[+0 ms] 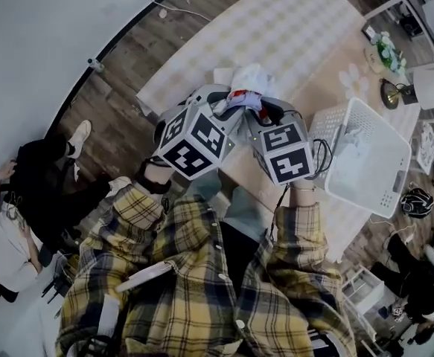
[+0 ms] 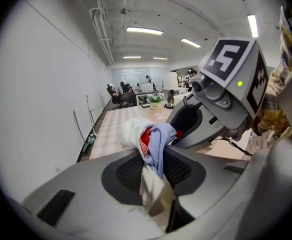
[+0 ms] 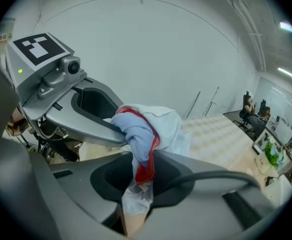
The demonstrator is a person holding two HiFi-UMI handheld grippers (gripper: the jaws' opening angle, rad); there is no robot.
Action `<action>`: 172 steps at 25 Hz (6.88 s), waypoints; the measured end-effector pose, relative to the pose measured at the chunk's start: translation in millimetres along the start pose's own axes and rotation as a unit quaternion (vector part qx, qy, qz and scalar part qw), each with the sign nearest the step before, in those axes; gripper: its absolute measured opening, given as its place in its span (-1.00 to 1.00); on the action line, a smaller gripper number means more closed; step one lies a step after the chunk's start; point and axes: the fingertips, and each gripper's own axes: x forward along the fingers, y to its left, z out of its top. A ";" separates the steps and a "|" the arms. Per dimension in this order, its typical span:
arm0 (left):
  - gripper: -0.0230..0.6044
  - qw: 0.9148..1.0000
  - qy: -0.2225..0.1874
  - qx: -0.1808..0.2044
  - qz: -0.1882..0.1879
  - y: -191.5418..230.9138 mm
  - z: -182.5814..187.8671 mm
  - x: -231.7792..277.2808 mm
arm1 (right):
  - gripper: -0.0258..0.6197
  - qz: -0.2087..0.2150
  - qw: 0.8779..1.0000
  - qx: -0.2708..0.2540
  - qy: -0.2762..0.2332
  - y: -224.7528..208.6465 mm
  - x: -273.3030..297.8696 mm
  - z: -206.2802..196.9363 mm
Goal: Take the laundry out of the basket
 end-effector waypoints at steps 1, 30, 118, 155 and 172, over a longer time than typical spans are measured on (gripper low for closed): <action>-0.54 1.000 0.005 -0.009 -0.005 -1.1 -8.6 5.9 | -0.56 0.005 1.000 0.005 0.008 1.1 7.3 -7.4; -0.52 0.979 0.038 -0.196 -0.029 -14.9 -125.8 78.9 | -0.52 0.075 0.986 0.144 0.032 11.9 101.4 -106.4; -0.89 0.957 -0.272 -0.048 -0.093 -299.1 296.1 47.0 | -0.90 -0.139 0.904 0.213 -0.343 -190.5 -422.7 -174.0; 0.17 0.986 -0.009 -0.167 -0.020 -227.7 209.1 230.3 | 0.15 0.035 0.988 0.126 -0.078 -227.1 -244.4 -223.3; 0.40 0.968 0.120 -0.218 -0.022 -215.9 127.6 301.2 | 0.26 0.059 0.989 0.083 0.106 -215.6 -138.5 -288.0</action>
